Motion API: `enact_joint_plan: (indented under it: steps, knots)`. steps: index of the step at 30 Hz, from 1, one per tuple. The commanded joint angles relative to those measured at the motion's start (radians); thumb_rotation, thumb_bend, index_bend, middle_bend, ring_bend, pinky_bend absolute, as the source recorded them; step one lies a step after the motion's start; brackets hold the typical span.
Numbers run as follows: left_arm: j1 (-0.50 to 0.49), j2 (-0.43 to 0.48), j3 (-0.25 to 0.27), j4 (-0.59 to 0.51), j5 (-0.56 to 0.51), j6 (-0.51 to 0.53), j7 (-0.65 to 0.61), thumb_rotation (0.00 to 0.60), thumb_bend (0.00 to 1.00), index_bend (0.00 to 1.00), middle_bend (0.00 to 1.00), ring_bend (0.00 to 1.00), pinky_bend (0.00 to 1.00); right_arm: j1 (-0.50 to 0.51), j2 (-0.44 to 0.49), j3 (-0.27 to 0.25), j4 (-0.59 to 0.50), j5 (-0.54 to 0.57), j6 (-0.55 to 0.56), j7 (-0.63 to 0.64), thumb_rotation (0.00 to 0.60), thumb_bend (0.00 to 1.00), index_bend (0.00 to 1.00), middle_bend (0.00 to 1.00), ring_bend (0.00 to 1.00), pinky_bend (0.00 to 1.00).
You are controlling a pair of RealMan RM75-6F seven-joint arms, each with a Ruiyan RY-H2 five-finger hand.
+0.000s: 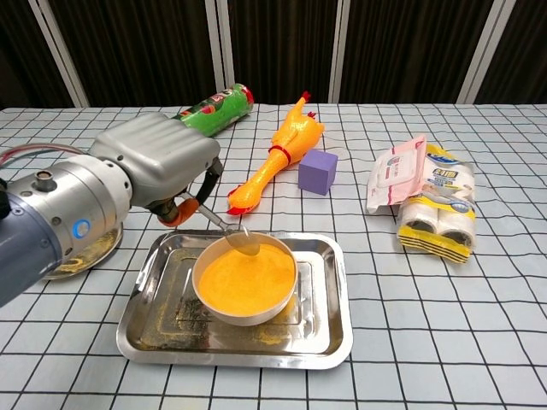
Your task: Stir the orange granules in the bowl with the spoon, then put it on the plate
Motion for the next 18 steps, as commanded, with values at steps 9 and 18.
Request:
enact_joint_plan:
  steps: [9, 18]
  knots:
    - [-0.024, -0.048, 0.008, 0.101, 0.005, -0.01, 0.046, 0.6, 0.77, 0.83, 1.0, 1.0, 0.99, 0.0, 0.003, 0.0, 0.001, 0.0, -0.002, 0.012, 0.6, 0.4, 0.0, 0.0, 0.0, 0.0]
    - [-0.02, -0.069, 0.038, 0.124, 0.04, -0.02, 0.046, 0.6, 0.77, 0.83, 1.0, 1.0, 0.99, 0.0, 0.004, 0.0, 0.001, -0.001, -0.002, 0.013, 0.6, 0.4, 0.0, 0.0, 0.0, 0.0]
